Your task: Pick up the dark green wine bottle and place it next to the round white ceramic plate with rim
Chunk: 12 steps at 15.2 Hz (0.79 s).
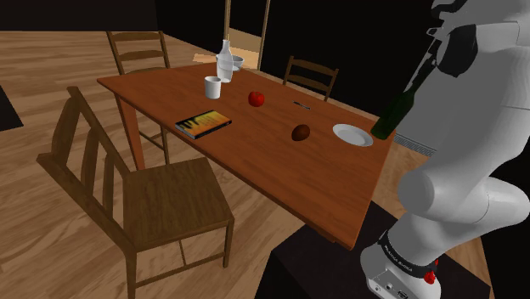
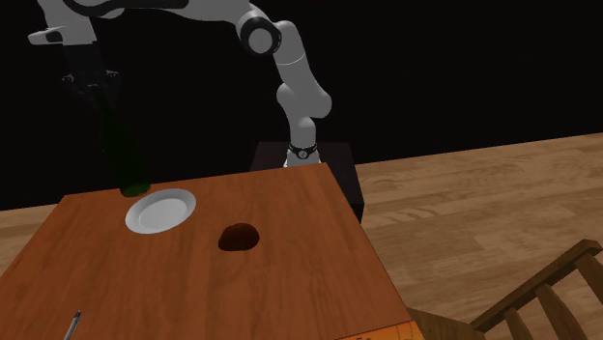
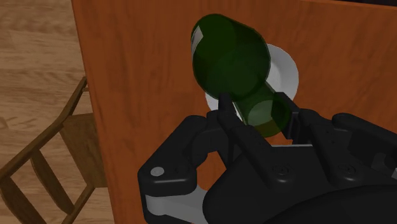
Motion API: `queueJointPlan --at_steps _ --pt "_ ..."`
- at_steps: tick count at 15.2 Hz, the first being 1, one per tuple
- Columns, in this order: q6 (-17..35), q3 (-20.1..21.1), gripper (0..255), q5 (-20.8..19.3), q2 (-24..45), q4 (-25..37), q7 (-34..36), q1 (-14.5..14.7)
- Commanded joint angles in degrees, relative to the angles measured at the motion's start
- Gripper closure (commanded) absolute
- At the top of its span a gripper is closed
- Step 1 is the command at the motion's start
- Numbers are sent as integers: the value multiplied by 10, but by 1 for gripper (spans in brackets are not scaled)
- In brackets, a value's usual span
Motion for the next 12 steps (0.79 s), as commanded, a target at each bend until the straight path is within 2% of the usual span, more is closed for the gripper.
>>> queueJointPlan --at_steps 1,4,11,12 --pt "17 0 255 -2 -4 -21 -3 4" --pt "38 0 255 -4 -9 -47 -5 9" --pt "38 0 255 -4 -9 -47 -5 9" --pt "38 0 0 -4 -9 -47 -5 9"
